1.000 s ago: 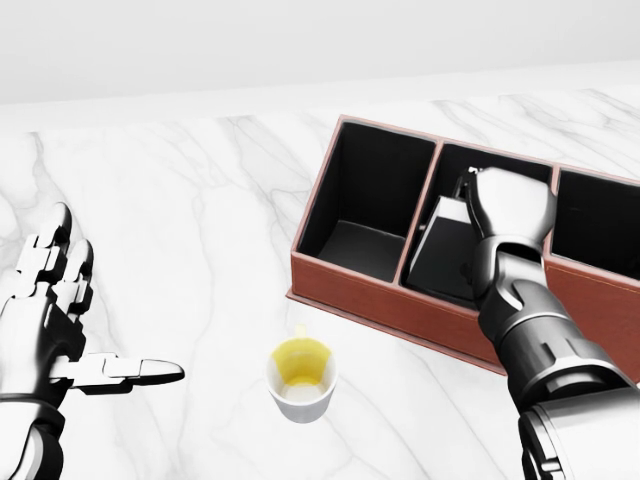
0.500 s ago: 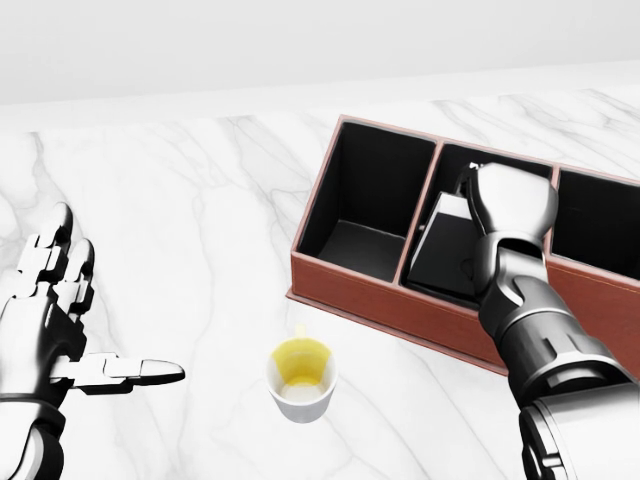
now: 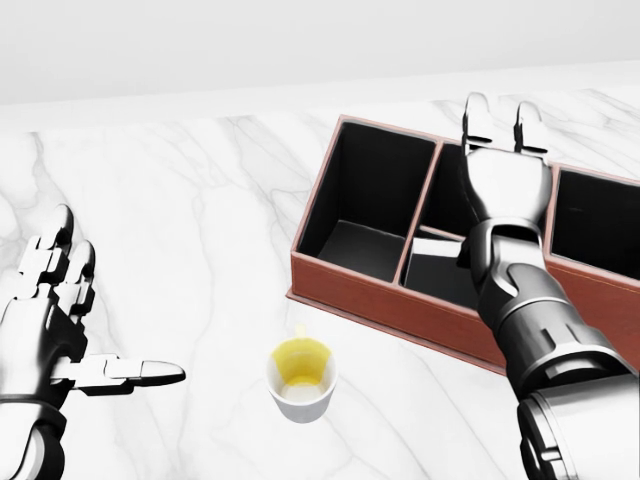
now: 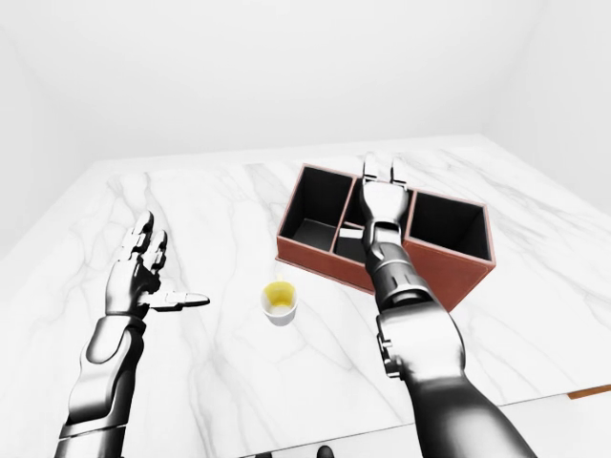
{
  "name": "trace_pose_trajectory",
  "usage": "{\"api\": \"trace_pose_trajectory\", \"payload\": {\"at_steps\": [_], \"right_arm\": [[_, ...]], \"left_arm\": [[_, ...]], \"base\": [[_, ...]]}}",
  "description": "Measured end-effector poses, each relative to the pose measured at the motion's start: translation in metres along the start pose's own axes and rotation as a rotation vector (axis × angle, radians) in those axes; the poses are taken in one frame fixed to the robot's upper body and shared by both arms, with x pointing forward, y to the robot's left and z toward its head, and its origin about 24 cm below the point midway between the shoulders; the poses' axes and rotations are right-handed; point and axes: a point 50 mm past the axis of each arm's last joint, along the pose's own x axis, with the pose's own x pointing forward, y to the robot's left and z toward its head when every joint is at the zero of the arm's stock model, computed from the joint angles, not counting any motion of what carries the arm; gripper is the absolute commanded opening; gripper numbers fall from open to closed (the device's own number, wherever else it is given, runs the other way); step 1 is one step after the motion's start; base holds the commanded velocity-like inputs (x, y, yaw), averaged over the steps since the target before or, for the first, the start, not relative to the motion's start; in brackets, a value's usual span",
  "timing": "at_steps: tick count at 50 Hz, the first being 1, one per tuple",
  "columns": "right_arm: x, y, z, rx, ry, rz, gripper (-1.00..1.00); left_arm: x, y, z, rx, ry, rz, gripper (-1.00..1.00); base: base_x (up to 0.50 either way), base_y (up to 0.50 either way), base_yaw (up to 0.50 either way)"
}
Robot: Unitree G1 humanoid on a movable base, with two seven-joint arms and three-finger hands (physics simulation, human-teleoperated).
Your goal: Pick up the book and place it in the caddy.
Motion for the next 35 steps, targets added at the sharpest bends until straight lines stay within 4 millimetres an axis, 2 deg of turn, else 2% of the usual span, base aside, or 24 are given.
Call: {"api": "trace_pose_trajectory", "payload": {"at_steps": [11,20,27,35], "right_arm": [[0.002,-0.006,0.005,0.025,-0.015,-0.036,1.0],[-0.001,-0.025,0.016,0.098,-0.086,-0.174,1.0],[-0.019,-0.045,0.027,0.202,-0.16,-0.216,1.0],[-0.053,-0.072,0.027,0.388,-0.242,-0.192,1.0]], "left_arm": [[0.0,0.0,0.0,0.0,0.0,0.0,1.0],[0.0,-0.001,0.003,0.0,-0.005,-0.001,1.0],[-0.001,-0.002,0.005,0.0,-0.01,-0.002,1.0],[-0.002,-0.002,0.008,-0.002,-0.016,0.0,1.0]], "base": [[0.0,0.0,0.0],[0.0,0.0,0.0],[0.0,0.0,0.0],[0.0,0.0,0.0]]}}
